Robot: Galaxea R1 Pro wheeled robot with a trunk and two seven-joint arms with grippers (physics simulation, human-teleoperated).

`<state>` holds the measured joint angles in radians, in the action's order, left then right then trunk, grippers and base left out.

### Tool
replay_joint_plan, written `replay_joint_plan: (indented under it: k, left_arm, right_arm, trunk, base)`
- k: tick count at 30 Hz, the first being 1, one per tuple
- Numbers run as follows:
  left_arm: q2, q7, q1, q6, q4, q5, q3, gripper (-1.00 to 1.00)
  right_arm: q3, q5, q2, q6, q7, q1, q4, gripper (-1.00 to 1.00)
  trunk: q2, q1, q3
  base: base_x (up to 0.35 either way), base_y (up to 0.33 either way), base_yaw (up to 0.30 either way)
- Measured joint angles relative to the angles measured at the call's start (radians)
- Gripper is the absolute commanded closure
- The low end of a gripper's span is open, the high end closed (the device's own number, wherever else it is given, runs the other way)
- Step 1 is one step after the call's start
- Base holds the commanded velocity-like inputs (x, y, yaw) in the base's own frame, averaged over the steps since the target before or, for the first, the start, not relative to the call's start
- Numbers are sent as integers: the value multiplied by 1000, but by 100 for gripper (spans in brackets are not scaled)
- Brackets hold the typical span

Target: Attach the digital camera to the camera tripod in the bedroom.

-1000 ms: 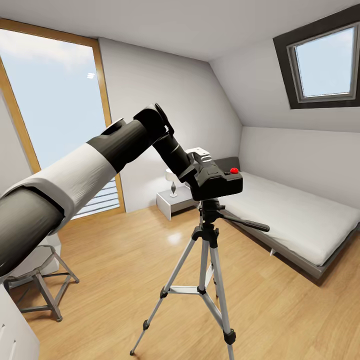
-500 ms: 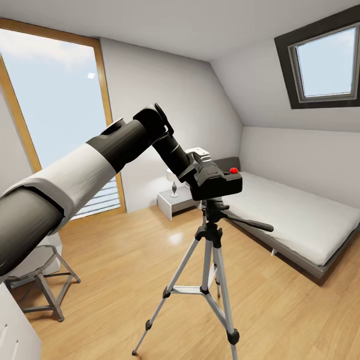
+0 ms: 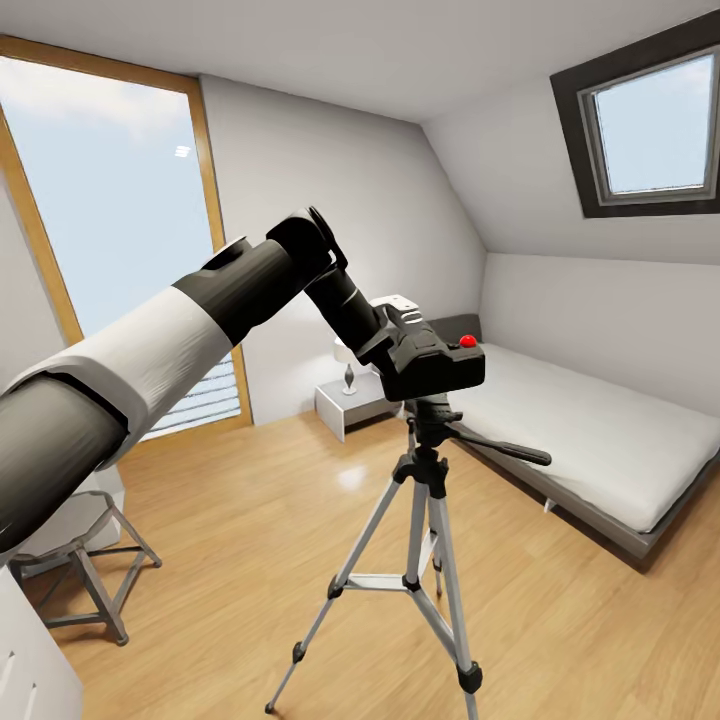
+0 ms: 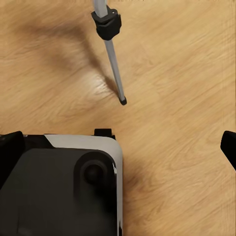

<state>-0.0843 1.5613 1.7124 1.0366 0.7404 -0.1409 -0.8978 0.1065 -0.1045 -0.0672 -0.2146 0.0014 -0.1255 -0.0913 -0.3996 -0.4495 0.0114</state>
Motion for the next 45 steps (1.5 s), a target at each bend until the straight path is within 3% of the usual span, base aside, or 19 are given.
replay_joint_plan:
  k: [27,30,39,45]
  left_arm:
    - [2,0,0,0,0,0,0,100]
    - [2,0,0,0,0,0,0,100]
    - [1,0,0,0,0,0,0,100]
    - [0,0,-1,0,0,0,-1,100]
  right_arm:
    - [2,0,0,-6,1,0,0,-100]
    - [3,0,0,-34,3,0,0,-100]
    - [13,3,0,-226,12,0,13,-100]
    - [17,41,-1,-325,69,0,35,-100]
  trunk:
    - [0,0,0]
    - [0,0,0]
    - [0,0,0]
    - [0,0,0]
  base:
    - [36,9,0]
    - [5,0,0]
    - [1,0,0]
    - [0,0,0]
